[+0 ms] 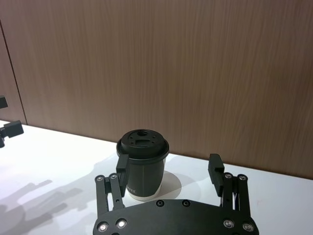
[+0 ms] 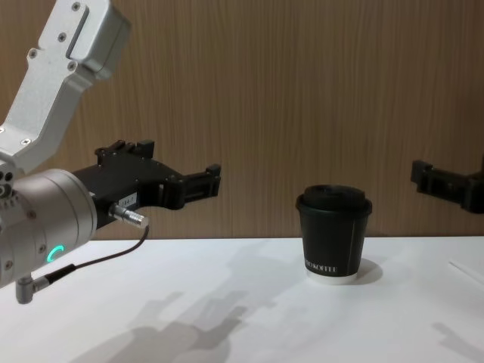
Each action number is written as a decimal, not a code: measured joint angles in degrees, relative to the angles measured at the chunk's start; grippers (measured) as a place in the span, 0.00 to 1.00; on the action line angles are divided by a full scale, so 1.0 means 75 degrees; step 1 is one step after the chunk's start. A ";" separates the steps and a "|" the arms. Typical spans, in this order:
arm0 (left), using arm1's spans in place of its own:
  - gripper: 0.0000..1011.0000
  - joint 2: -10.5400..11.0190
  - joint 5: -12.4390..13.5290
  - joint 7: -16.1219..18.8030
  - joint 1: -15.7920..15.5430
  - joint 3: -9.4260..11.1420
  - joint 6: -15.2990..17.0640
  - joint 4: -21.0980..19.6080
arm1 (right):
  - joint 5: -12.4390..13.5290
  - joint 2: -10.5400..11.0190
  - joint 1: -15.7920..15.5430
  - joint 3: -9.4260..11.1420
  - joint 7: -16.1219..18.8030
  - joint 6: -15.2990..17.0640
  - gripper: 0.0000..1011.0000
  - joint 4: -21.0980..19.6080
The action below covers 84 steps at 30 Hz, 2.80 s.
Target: Pick up the straw with one hand, pass it to the other hand, and insert it into the cup.
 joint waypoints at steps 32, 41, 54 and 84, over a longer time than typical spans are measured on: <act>0.99 0.0000 0.0000 0.0000 0.0000 0.0000 0.0000 0.0000 | -0.0004 0.0000 0.0000 0.0000 0.0000 0.0000 0.99 -0.0001; 0.99 0.0000 0.0000 0.0000 0.0000 0.0000 0.0000 0.0000 | -0.0004 0.0001 0.0000 0.0000 0.0000 0.0000 0.99 -0.0001; 0.99 0.0000 0.0000 0.0000 0.0000 0.0000 0.0000 0.0000 | -0.0005 0.0000 0.0000 0.0000 0.0000 0.0000 0.99 -0.0001; 0.99 0.0000 0.0001 0.0000 0.0000 0.0000 0.0000 0.0000 | 0.0240 0.0629 0.0275 0.0285 0.0984 0.0412 0.99 0.0407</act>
